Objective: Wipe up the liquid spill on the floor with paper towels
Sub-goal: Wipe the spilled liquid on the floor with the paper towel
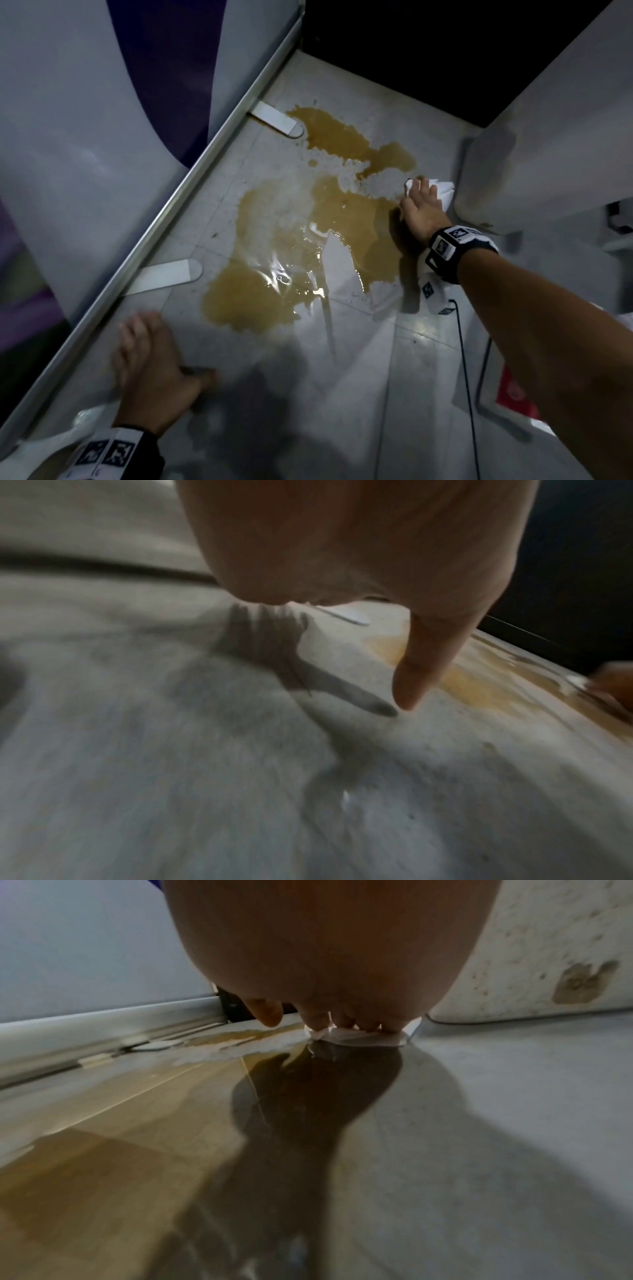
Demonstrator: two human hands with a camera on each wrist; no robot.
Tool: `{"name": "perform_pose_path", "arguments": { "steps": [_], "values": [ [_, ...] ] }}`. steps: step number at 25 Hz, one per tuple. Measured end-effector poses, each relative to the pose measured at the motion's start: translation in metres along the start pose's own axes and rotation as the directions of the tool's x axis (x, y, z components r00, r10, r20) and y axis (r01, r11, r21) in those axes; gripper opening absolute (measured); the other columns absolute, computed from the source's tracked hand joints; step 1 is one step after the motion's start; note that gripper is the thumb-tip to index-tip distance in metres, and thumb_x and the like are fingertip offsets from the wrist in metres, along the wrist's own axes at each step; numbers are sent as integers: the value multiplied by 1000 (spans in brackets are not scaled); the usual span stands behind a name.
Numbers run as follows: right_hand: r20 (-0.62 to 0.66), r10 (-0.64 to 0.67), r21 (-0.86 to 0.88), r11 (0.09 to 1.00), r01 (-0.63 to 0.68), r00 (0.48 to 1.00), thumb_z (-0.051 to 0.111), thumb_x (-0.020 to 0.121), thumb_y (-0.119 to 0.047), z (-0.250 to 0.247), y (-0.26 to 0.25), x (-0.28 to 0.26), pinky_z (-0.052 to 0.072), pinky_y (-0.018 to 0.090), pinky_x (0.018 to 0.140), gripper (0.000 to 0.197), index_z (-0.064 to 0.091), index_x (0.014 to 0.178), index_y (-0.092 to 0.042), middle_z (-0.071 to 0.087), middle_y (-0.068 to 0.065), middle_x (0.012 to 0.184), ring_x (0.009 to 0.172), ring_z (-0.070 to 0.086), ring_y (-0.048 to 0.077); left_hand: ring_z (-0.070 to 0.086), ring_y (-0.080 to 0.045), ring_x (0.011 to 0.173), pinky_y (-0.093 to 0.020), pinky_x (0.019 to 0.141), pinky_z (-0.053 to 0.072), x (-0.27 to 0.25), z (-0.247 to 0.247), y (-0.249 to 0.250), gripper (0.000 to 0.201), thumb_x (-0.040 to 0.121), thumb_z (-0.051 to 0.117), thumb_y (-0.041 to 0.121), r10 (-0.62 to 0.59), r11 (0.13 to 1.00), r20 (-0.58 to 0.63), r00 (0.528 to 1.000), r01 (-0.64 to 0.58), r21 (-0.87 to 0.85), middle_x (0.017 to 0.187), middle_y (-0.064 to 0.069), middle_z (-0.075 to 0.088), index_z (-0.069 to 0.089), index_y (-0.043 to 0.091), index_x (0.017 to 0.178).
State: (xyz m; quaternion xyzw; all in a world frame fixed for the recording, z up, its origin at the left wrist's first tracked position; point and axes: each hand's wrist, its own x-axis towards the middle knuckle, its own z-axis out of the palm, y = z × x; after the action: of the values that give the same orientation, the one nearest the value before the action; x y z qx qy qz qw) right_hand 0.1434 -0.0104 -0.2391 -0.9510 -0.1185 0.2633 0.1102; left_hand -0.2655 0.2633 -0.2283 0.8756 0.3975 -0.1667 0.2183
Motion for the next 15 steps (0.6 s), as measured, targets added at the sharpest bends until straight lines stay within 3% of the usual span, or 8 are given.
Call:
{"name": "perform_pose_path", "arguments": {
  "steps": [3, 5, 8, 11, 15],
  "values": [
    [8, -46, -19, 999, 46, 999, 22, 107, -33, 5, 3, -8, 0, 42, 122, 59, 6, 159, -11, -7, 12, 166, 152, -6, 30, -11, -25, 151, -41, 122, -3, 18, -18, 19, 114, 60, 59, 40, 270, 963, -104, 957, -267, 42, 163, -14, -4, 7, 5, 155],
    [7, -72, -39, 997, 72, 997, 23, 106, -33, 14, 4, -21, 0, 42, 123, 60, 5, 159, -11, -6, 12, 166, 153, -6, 29, -10, -24, 151, -41, 123, -2, 45, -35, 41, 98, 73, 46, 38, 322, 946, -69, 944, -319, 60, 164, -12, -5, 4, 5, 156],
    [20, -113, -32, 993, 113, 993, 25, 104, -36, 29, 3, -50, 0, 41, 123, 64, 4, 159, -10, -7, 12, 166, 152, -7, 30, -14, -21, 150, -39, 123, -4, 85, -53, 58, 83, 89, 28, 45, 257, 957, 51, 965, -261, 123, 163, -9, -14, -5, 8, 156],
    [20, -151, -35, 988, 152, 988, 18, 91, -48, 49, 3, -94, -1, 40, 123, 79, 5, 158, -8, -6, 13, 165, 152, -7, 31, -15, -21, 150, -39, 123, -4, 101, -51, 57, 87, 97, 31, 57, 183, 967, 160, 970, -207, 149, 162, -9, -19, -12, 9, 155],
    [28, -175, -86, 980, 177, 984, 22, 99, -45, 80, 2, -158, -7, 37, 122, 73, -3, 158, -10, -14, 10, 164, 151, -14, 27, -12, -25, 151, -40, 123, -3, 94, -32, 49, 94, 94, 28, 65, 112, 980, 111, 987, -128, 152, 161, -12, -19, -14, 6, 154]
  ]
}}
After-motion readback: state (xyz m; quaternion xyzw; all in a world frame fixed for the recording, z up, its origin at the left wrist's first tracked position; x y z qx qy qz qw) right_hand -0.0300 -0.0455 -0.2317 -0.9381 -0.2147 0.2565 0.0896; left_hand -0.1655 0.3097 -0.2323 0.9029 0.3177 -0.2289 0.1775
